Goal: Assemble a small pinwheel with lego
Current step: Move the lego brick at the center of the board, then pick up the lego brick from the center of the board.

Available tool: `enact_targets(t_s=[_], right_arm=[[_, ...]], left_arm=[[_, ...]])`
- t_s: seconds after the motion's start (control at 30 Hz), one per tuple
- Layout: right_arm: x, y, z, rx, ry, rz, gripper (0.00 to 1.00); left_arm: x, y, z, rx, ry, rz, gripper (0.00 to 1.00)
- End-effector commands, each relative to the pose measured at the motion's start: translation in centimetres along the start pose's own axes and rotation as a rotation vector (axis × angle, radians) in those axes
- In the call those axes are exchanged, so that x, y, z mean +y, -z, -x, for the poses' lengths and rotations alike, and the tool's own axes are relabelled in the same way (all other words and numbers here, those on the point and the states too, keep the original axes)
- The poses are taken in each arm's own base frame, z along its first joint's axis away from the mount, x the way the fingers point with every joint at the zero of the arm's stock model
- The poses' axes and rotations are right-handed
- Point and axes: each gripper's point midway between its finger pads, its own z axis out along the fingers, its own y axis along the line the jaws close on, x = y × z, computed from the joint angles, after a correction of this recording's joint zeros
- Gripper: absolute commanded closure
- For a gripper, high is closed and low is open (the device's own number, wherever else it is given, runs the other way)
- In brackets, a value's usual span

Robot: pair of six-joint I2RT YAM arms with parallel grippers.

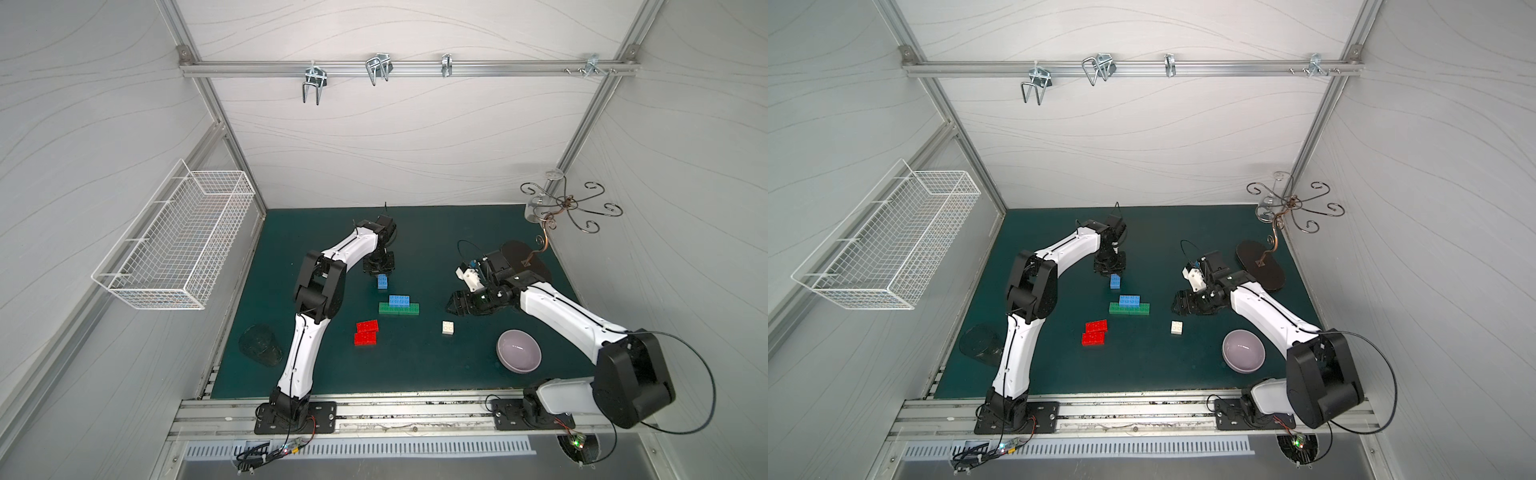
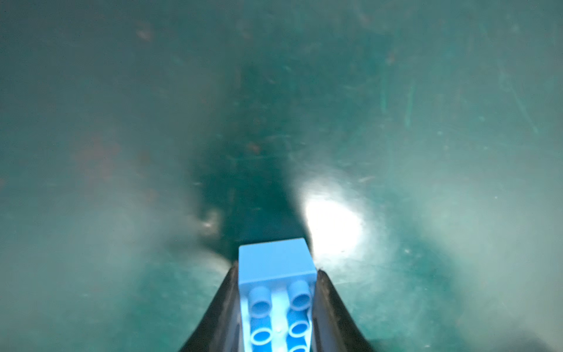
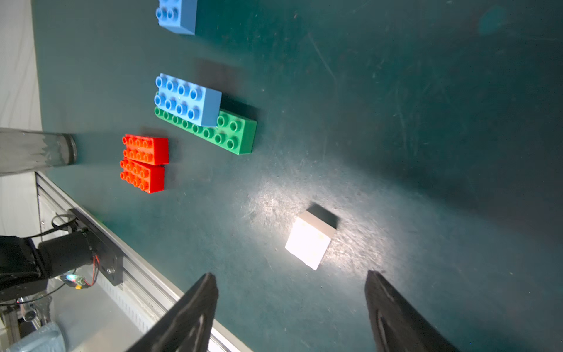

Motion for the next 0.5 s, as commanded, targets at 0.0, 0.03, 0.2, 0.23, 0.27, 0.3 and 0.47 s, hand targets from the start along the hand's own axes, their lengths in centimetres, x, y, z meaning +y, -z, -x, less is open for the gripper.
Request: enact_targets(t_s=[0.0,0.03,0.2,0.23,0.27,0.3,0.47], right_arm=[[0.6,0.5,1.0,-0.027,0.02,-0.007,0.21],[0.7,0.5,1.0,-0.03,0.018,-0.005,0.21],[1.2,0.3,0.7,-0.02,0.024,0.003,0.21],[1.3,0.2,0.7,-0.016,0.03,0.001,0.21],[1.4,0.1,0.5,-0.01,0.034,-0.001,0.21],[1.5,-0.1,0.4,-0.004,0.039,-0.002,0.21],[2.4,-0.4,0.1,0.012,0.066,-0.005,0.21]], left_arm=[[1.8,-1.5,-2.0,0.049,-0.033,0.092,0.64],[1.8,-1.6,-2.1,0.048,-0.035,0.094,0.59],[1.6,-1.1,-1.4,0.033,-0.043,0.082,0.39],[1.4,-1.0,-1.1,0.027,-0.039,0.074,0.37],[1.4,-0.6,-0.8,0.018,-0.034,0.074,0.37],[1.1,-0.2,-0.4,0.012,-0.031,0.073,0.39],[1.6,0.0,0.0,-0.007,-0.024,0.103,0.42]])
